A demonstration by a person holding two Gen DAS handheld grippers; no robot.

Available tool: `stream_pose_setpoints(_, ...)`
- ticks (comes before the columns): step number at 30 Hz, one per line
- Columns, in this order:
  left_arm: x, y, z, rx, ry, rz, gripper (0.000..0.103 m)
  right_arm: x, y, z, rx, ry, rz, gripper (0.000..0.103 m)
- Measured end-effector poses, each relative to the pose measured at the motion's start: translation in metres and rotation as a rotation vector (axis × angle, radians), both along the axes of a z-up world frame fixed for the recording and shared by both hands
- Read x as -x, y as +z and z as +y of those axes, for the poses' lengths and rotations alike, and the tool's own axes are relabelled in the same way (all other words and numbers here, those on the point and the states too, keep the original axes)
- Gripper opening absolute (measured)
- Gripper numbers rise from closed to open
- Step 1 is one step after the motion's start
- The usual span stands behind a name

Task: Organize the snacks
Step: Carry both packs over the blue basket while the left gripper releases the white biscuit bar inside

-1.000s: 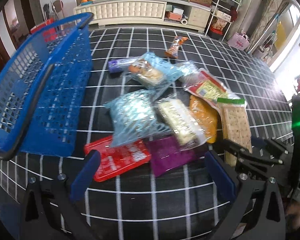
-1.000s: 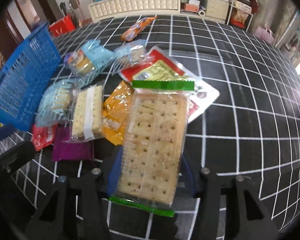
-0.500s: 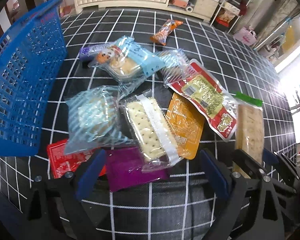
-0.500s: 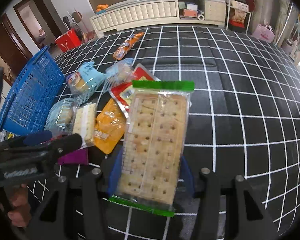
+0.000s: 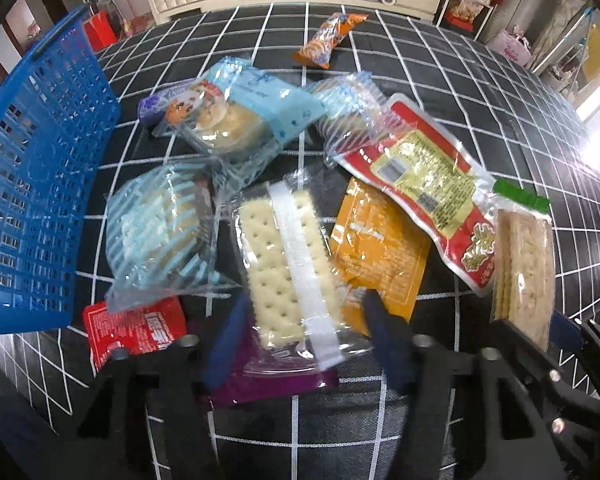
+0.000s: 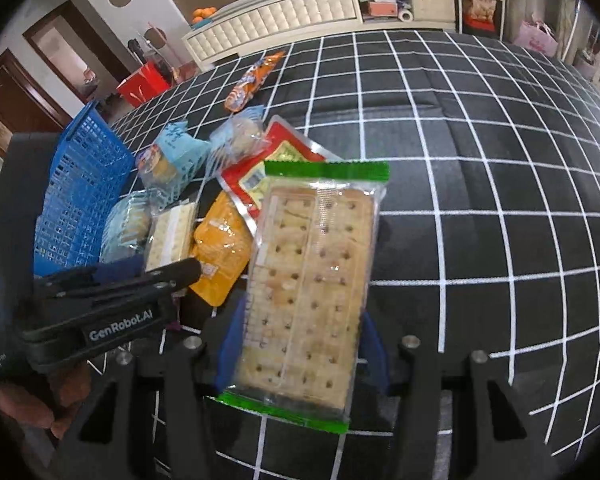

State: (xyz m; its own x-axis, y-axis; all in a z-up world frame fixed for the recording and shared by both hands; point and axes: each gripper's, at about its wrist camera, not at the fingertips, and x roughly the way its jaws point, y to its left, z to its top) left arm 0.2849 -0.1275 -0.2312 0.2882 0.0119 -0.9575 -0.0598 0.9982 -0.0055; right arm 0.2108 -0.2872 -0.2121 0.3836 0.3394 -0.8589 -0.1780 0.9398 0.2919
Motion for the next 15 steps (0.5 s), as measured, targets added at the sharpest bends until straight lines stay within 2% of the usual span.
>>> stream_pose_setpoints(5,0.008,0.008,0.001,0.012,-0.017,-0.023,0.043,0.002,0.001,-0.003,0.001,-0.013,0.000,0.058)
stream_pose_setpoints(15,0.044,0.065,0.001,0.032,-0.108,-0.153,0.043,0.015,0.038,0.008,0.013,-0.016,-0.068,0.058)
